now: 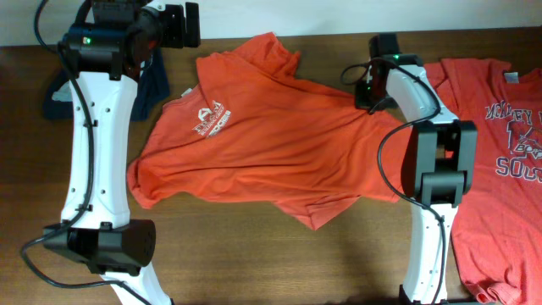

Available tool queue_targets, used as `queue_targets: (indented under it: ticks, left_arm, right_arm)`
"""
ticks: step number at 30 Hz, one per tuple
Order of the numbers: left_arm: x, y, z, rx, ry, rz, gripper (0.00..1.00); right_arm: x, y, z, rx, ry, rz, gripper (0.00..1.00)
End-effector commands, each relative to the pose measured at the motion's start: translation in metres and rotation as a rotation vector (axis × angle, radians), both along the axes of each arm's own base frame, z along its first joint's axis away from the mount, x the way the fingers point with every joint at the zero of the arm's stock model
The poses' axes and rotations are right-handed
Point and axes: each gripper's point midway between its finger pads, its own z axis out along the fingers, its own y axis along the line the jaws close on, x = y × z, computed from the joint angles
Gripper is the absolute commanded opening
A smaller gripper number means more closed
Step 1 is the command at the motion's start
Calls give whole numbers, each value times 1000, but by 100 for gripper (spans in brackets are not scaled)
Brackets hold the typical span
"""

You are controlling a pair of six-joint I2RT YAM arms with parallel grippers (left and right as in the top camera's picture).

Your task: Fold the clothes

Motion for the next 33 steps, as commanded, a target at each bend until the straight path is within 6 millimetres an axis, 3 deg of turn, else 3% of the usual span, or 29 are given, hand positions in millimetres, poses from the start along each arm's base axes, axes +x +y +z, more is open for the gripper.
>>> queue_targets:
  ticks: [1,5,13,17,19,20,23,25,27,28,30,32,33]
  left_arm:
    - [0,2,-1,-8,3,9,99]
    - [0,2,-1,-8,2,9,99]
    - [0,2,-1,-8,2,9,99]
    - [0,2,-1,-8,2,9,99]
    - [0,2,-1,-8,3,9,99]
    - [0,2,-1,-8,2,9,99]
    - [0,2,-1,-8,2,9,99]
    - [0,2,-1,-8,2,9,99]
    - [0,2,-1,-8,2,9,99]
    - [0,2,-1,-8,2,9,99]
    - [0,2,-1,-8,2,9,99]
    - [0,2,-1,-8,2,9,99]
    - [0,2,-1,-8,2,9,99]
  right_arm:
    - [-2,-37,-39,-69,40,-13,4]
    - [25,-53,-25,-70,-73,-41,4]
    - [67,-46,3,-57,-249,62,4]
    - [84,-47,53,-63,-304,61,8]
    - [89,-47,89,-66,-331,61,9]
    - [91,-47,125,-69,-363,61,17]
    - [77,-45,174,-64,-370,63,23]
    - [56,-38,202,-35,-348,77,40]
    - [37,-31,225,-4,-339,92,47]
    - [27,-27,239,14,-346,101,45]
    - [16,-20,258,41,-370,117,32]
    - [2,-15,270,64,-367,127,25]
    - [-5,-15,273,68,-359,116,17]
